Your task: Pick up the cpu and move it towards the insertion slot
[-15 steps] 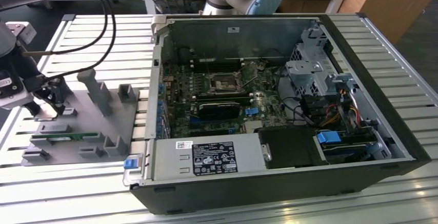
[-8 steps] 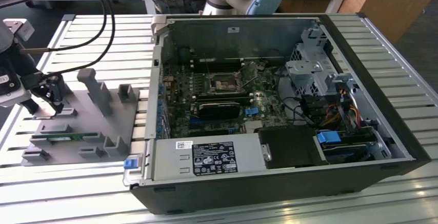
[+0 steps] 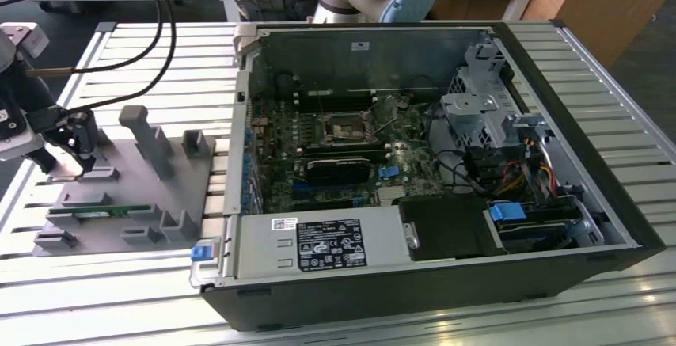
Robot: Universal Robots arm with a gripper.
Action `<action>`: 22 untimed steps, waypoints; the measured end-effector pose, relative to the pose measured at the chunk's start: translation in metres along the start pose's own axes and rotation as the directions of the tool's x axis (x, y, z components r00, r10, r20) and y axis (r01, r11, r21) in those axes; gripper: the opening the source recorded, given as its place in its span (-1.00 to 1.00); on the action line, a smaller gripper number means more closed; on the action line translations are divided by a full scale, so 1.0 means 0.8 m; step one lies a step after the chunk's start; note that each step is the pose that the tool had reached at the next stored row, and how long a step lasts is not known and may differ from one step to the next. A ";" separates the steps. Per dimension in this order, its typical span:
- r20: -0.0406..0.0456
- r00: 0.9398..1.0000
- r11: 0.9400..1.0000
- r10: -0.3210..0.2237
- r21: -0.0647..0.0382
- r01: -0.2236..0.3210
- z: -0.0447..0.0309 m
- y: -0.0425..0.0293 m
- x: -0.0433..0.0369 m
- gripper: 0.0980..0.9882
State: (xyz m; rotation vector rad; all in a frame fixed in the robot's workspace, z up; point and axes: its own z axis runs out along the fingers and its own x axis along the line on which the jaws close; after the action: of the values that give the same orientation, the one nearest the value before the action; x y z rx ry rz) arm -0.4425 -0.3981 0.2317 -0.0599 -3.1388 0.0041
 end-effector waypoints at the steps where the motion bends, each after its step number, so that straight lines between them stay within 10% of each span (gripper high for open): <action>1: 0.000 1.000 1.000 0.000 0.000 0.000 -0.0003 0.0000 0.000 0.00; 22: 0.000 1.000 1.000 0.000 0.000 0.000 -0.0101 0.0000 0.000 0.00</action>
State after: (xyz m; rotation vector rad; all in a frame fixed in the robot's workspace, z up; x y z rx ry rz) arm -0.4426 -0.3981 0.2398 -0.0598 -3.1386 0.0042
